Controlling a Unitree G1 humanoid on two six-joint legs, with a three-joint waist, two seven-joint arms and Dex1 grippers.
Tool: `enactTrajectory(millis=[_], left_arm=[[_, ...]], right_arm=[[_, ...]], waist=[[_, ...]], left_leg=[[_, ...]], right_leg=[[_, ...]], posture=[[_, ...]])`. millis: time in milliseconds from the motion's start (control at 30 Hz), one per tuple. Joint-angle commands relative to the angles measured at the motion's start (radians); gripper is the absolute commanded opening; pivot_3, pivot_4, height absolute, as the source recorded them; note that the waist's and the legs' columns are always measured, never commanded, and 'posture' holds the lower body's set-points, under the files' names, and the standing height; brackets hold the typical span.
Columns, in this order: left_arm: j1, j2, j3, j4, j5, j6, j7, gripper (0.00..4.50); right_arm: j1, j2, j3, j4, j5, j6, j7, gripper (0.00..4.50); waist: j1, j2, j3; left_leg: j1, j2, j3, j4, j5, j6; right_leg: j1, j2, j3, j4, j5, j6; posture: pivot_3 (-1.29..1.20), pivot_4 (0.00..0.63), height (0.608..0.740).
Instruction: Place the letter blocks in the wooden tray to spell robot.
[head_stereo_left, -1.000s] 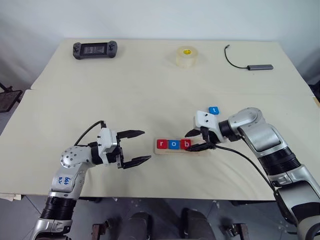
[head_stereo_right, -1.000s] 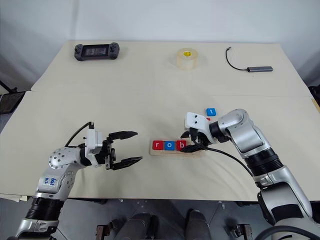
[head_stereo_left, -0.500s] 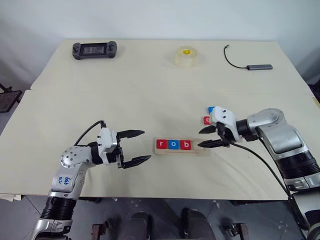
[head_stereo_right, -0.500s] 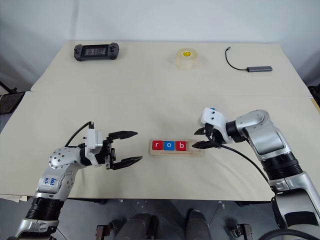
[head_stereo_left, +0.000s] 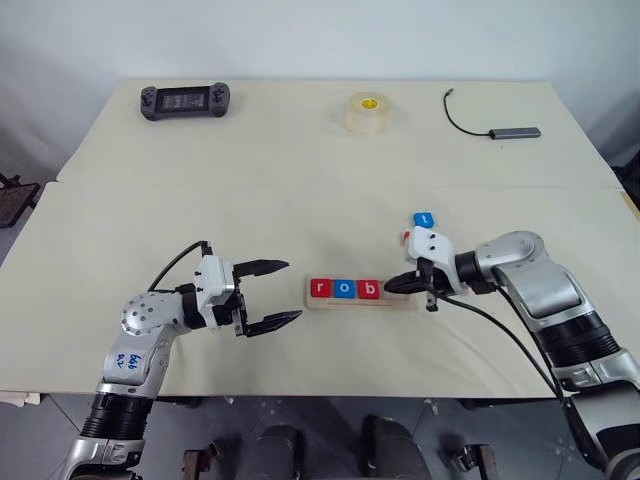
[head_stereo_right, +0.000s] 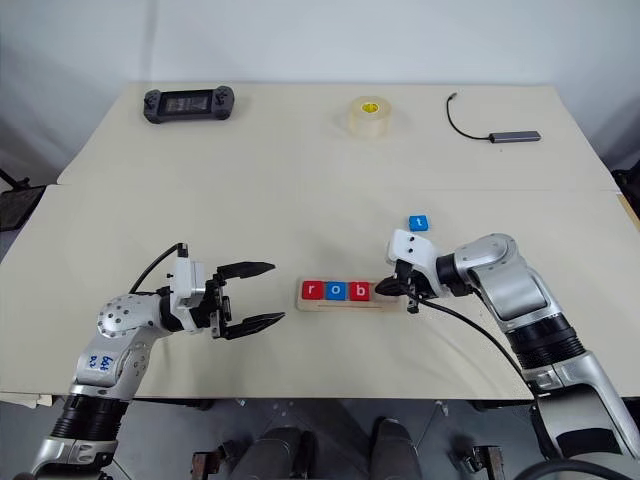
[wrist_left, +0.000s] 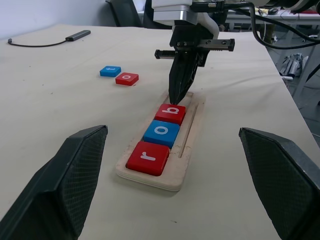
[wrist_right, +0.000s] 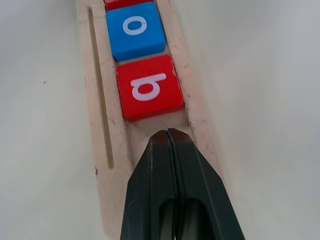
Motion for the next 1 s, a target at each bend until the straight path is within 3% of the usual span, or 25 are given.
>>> enactTrajectory(millis=[33,567,800,867,1000], left_arm=[[-0.007,0.005,0.006,-0.021,0.001,-0.007,0.006,4.5],[-0.013,-0.007,-0.001,-0.011,0.004,-0.014,0.013,4.5],[-0.015,-0.009,-0.003,-0.005,0.006,-0.015,0.01,4.5],[-0.015,-0.007,-0.002,-0.001,0.005,-0.015,0.006,4.5],[-0.024,-0.003,-0.002,0.023,0.005,-0.018,-0.012,4.5]], right_arm=[[-0.02,0.012,0.003,-0.04,0.001,0.004,-0.005,0.01],[-0.026,0.054,0.023,-0.092,0.011,0.057,-0.018,0.01],[0.003,0.038,-0.066,-0.135,0.063,0.049,-0.044,0.01],[0.046,-0.007,-0.131,-0.18,0.104,0.06,-0.037,0.35],[0.189,-0.067,-0.289,-0.236,0.148,-0.006,-0.081,1.57]], waist=[[0.0,0.0,0.0],[0.0,0.0,0.0],[0.001,0.0,0.0],[0.007,0.0,0.0],[0.023,0.0,0.0]], left_leg=[[0.0,0.0,0.0,0.0,0.0,0.0],[0.0,0.0,0.0,0.0,0.0,0.0],[0.0,0.0,0.0,0.0,0.0,0.0],[0.0,0.0,0.0,0.0,0.0,0.0],[0.0,-0.001,-0.001,0.0,0.0,0.0]], right_leg=[[0.0,0.0,0.0,0.0,0.0,0.0],[0.0,0.0,0.0,0.0,0.0,0.0],[0.0,0.0,0.0,0.0,0.0,0.0],[0.0,0.0,0.0,0.0,0.0,0.0],[0.0,-0.001,0.0,-0.001,0.0,0.0]], posture=[[0.0,0.15,0.74],[0.0,0.15,0.74],[0.0,0.15,0.74],[0.0,0.15,0.74],[0.0,0.15,0.74]])
